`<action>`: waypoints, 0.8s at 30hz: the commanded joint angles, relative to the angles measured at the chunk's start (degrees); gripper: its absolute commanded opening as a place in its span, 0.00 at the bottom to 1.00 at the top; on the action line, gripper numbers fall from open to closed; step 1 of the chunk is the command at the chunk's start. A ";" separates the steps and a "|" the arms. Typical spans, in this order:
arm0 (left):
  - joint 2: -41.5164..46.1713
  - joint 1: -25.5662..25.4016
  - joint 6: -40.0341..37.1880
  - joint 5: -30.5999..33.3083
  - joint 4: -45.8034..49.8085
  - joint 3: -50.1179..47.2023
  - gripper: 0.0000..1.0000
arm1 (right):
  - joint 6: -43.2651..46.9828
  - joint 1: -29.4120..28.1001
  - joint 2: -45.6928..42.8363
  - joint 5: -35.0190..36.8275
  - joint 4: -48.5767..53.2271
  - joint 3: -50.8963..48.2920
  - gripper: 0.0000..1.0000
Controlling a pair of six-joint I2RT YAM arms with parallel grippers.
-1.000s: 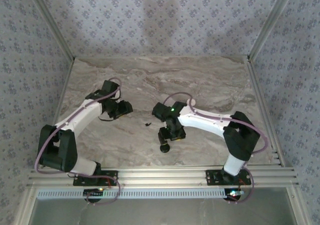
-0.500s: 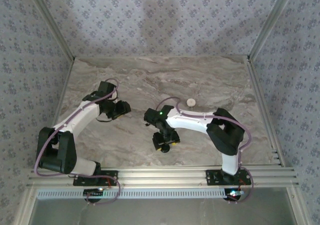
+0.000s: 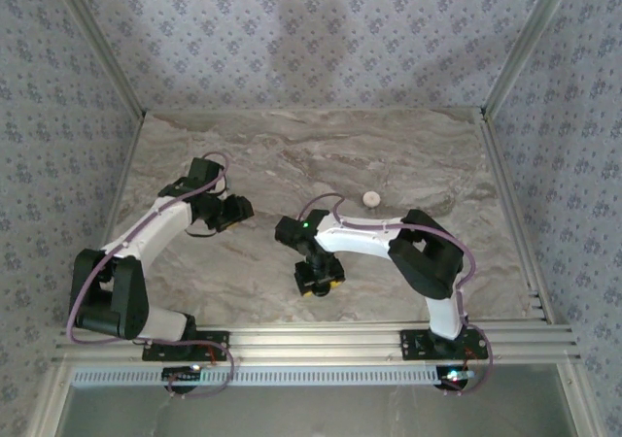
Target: Insert the wireless bluetooth earbuds into the charging case
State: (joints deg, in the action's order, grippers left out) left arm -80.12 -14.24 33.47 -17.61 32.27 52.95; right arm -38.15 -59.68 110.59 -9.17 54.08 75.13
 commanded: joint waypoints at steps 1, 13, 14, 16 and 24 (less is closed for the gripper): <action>1.37 0.49 -1.15 -1.20 -0.30 -0.57 0.49 | -1.33 -0.32 0.63 0.82 -1.18 -0.94 0.59; 1.98 0.53 -2.01 -0.85 0.93 0.36 0.49 | 0.14 -0.70 1.57 5.73 1.02 -1.34 0.65; 1.98 0.52 -2.01 -0.85 0.93 0.31 0.49 | 0.33 -0.72 1.77 6.43 1.61 -1.09 0.65; 1.85 0.51 -2.14 -0.83 0.81 0.31 0.49 | 0.63 -0.93 2.08 7.73 2.33 -0.56 0.65; 1.04 0.52 -3.52 -3.06 1.27 1.08 0.49 | 1.49 -2.17 -1.79 13.30 -0.04 -2.28 0.50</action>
State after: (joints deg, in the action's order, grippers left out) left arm -79.55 -14.24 31.73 -18.37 32.36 52.95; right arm -36.99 -61.60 110.96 -1.93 53.49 74.50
